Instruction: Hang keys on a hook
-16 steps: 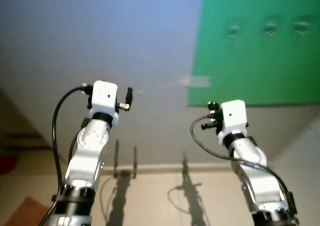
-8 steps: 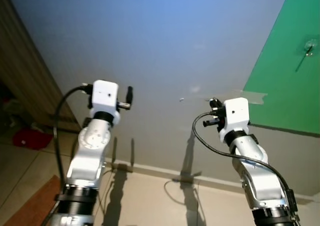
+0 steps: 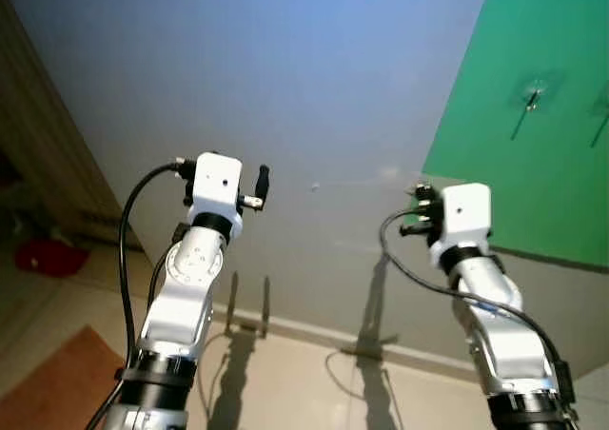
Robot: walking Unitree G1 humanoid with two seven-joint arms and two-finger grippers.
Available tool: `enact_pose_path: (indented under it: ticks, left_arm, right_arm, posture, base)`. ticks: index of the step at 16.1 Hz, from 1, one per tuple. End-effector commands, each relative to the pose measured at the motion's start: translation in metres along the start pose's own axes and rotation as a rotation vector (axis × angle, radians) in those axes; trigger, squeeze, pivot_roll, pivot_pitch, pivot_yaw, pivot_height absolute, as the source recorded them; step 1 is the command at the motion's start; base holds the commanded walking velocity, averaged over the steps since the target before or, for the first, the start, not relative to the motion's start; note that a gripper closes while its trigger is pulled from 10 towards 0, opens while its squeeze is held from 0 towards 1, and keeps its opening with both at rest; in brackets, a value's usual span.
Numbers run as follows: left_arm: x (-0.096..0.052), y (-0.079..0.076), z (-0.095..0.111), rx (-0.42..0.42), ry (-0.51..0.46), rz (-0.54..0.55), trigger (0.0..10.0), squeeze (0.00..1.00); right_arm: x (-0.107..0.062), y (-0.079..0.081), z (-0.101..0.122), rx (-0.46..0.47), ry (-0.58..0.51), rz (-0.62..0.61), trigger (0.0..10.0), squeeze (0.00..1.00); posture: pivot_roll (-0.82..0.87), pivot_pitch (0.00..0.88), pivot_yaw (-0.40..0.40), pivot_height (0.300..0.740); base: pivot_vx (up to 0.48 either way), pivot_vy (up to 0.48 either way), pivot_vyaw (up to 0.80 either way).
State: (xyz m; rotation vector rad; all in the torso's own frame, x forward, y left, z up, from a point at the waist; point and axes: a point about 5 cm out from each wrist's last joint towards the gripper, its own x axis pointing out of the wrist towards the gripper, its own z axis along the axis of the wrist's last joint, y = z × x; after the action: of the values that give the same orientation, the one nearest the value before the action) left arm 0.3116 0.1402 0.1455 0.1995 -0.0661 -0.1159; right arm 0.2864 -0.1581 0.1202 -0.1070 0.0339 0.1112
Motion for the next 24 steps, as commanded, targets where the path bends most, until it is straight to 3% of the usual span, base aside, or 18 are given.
enact_pose_path:
  ticks: [1, 11, 15, 18, 21, 24]
  left_arm:
    - [0.001, 0.001, 0.003, 0.015, -0.009, -0.002, 10.0, 0.0]
    - [0.003, -0.001, 0.004, 0.022, -0.014, -0.018, 10.0, 0.0]
    - [0.003, -0.013, 0.004, 0.007, -0.018, -0.135, 10.0, 0.0]
    - [0.005, -0.004, 0.006, -0.004, -0.026, -0.117, 10.0, 0.0]
    - [0.005, -0.004, 0.005, 0.003, -0.029, -0.132, 10.0, 0.0]
    - [0.006, -0.002, 0.004, 0.008, -0.031, -0.136, 10.0, 0.0]
  right_arm:
    - [0.0, 0.004, 0.004, 0.007, -0.016, 0.013, 10.0, 0.0]
    - [0.001, 0.008, 0.005, 0.012, -0.02, 0.029, 10.0, 0.0]
    - [0.004, 0.01, 0.01, 0.02, -0.035, 0.045, 10.0, 0.0]
    - [0.008, 0.012, 0.013, 0.009, -0.05, 0.031, 10.0, 0.0]
    - [0.01, 0.015, 0.016, 0.015, -0.065, 0.041, 10.0, 0.0]
    - [0.011, 0.015, 0.02, 0.034, -0.085, 0.028, 10.0, 0.0]
  posture:
    - [-0.1, 0.0, 0.02, 0.74]
    - [-0.11, 0.0, 0.032, 0.74]
    - [-0.1, 0.0, 0.028, 0.74]
    - [-0.1, 0.0, 0.035, 0.74]
    - [-0.09, 0.0, 0.037, 0.74]
    - [-0.09, 0.0, 0.04, 0.74]
  base:
    - [0.0, -0.435, 0.0]
    - [0.0, -0.427, 0.0]
    - [0.0, 0.0, 0.0]
    - [0.089, 0.0, 0.15]
    - [0.319, 0.0, 0.8]
    - [0.322, 0.0, 0.0]
